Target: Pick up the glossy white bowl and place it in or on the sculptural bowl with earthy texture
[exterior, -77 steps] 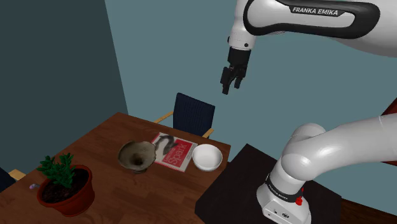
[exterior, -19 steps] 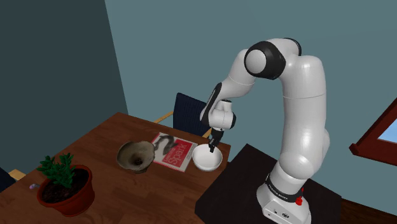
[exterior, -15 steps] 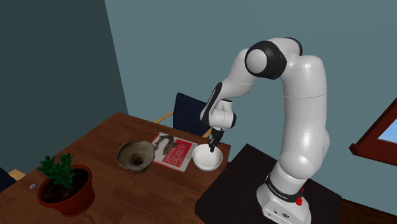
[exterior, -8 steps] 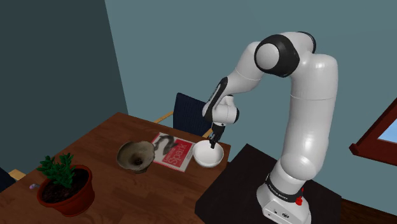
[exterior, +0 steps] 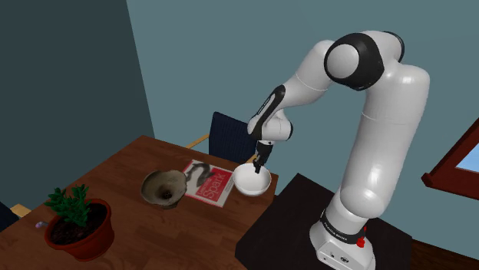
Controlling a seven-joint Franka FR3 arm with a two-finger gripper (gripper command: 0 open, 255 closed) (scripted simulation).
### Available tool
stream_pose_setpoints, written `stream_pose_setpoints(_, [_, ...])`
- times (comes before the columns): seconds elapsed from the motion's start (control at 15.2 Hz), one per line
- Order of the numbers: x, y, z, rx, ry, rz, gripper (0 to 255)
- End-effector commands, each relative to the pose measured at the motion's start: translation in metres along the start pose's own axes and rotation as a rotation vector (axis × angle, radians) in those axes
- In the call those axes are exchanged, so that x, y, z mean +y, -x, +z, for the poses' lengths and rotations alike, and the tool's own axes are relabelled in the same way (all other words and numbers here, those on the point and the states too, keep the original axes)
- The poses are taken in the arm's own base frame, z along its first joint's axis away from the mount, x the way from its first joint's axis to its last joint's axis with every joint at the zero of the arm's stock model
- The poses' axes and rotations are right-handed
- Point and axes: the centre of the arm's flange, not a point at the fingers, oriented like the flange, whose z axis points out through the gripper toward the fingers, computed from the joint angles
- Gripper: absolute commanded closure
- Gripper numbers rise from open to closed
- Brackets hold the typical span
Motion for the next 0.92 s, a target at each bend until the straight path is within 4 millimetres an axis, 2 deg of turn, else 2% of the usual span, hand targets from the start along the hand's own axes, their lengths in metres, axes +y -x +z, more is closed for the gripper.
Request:
stream_pose_setpoints(0.0, [-0.001, 0.000, -0.011, 0.000, 0.000, 0.000, 255])
stream_pose_setpoints(0.86, [-0.014, 0.001, -0.078, 0.000, 0.000, 0.000, 255])
